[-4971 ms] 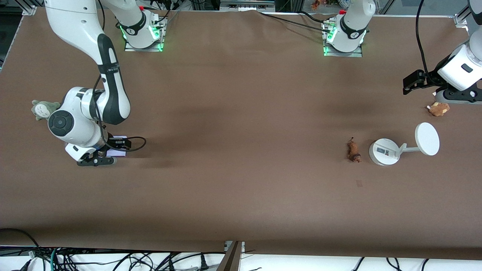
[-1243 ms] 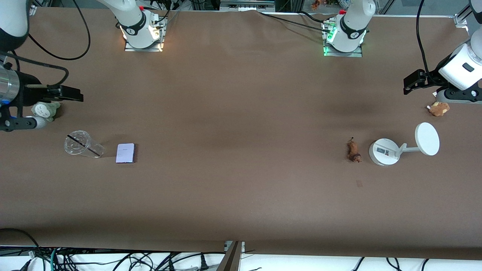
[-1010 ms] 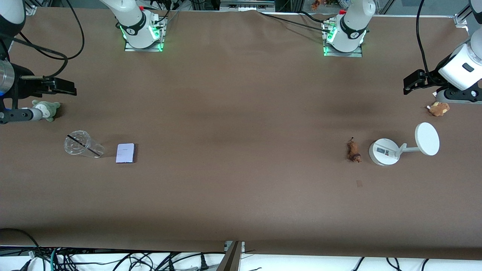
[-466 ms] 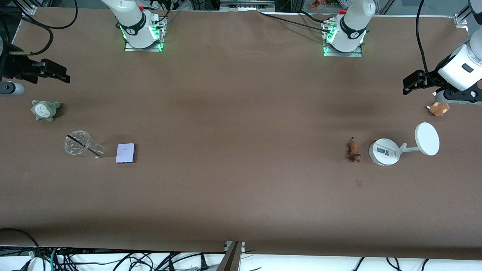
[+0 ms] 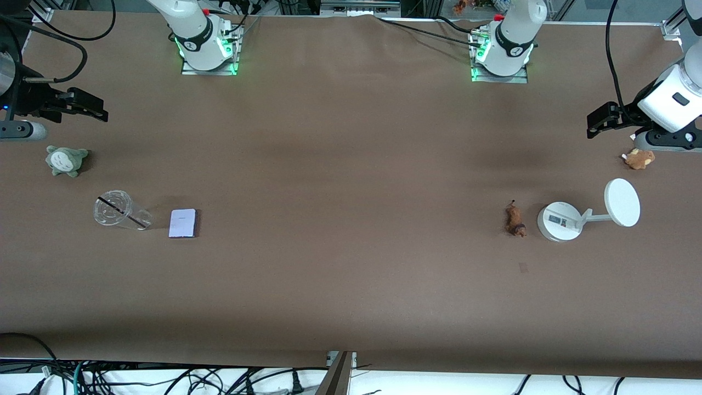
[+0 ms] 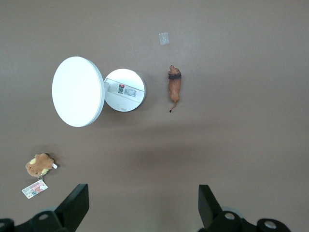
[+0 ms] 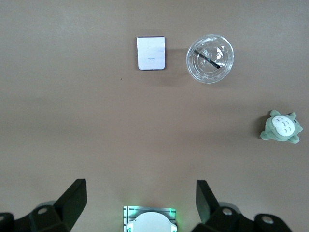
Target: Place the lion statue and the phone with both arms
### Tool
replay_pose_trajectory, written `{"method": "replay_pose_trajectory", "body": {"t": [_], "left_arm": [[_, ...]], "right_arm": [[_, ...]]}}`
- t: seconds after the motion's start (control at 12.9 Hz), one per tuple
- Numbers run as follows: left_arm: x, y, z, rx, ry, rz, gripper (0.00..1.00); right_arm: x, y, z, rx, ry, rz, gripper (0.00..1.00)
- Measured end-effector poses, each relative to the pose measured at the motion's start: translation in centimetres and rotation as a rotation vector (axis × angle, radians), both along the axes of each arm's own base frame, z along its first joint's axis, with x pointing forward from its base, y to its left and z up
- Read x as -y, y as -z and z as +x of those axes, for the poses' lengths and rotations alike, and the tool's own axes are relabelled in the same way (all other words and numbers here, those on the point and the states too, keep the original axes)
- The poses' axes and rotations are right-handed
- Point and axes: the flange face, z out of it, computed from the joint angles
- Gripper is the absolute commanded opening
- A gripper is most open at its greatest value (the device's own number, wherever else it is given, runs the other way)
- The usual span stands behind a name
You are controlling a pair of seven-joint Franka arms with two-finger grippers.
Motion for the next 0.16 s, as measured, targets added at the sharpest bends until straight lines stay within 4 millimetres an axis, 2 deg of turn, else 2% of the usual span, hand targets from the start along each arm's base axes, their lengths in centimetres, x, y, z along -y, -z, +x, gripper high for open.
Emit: {"method": "replay_pose_trajectory", "body": {"t": [0.16], "left_arm": [[0.01, 0.01, 0.01, 0.0, 0.0, 0.0, 1.0]], "right_arm": [[-0.04, -0.05, 0.14, 0.004, -0.001, 0.0, 1.0]]}}
